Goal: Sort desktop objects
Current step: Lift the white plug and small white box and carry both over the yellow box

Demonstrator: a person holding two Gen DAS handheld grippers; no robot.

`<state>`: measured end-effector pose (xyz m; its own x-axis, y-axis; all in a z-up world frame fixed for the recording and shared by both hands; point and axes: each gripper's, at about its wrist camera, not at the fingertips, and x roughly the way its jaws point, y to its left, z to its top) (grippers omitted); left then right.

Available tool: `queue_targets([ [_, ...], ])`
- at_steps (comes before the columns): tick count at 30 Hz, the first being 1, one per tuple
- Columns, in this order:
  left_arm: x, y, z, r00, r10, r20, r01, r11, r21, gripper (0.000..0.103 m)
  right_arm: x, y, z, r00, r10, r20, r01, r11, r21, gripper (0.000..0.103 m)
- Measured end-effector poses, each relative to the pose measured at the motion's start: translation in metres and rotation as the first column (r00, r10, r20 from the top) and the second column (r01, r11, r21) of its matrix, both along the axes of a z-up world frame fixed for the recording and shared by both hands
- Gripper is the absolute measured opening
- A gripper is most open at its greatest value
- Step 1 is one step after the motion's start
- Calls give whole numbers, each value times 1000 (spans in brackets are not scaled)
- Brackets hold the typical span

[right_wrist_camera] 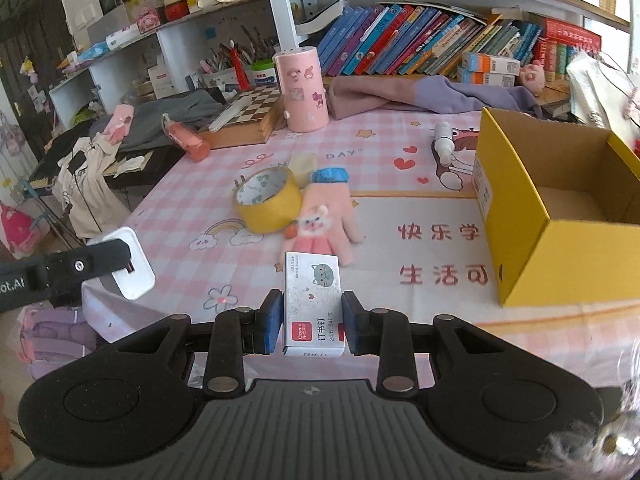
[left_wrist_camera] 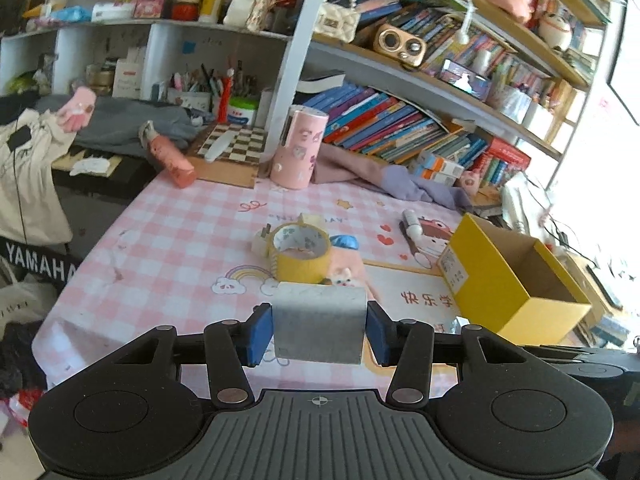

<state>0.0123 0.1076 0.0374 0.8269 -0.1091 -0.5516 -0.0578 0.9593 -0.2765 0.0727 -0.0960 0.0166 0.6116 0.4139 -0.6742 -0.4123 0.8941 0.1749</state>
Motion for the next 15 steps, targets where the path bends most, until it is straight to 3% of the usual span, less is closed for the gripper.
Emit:
queue_targets([
  [15,-35,-24,-5,983,-178,-32,178,984,-12,48,-63,-37,-5,983,-178,-41,179,983,31,29],
])
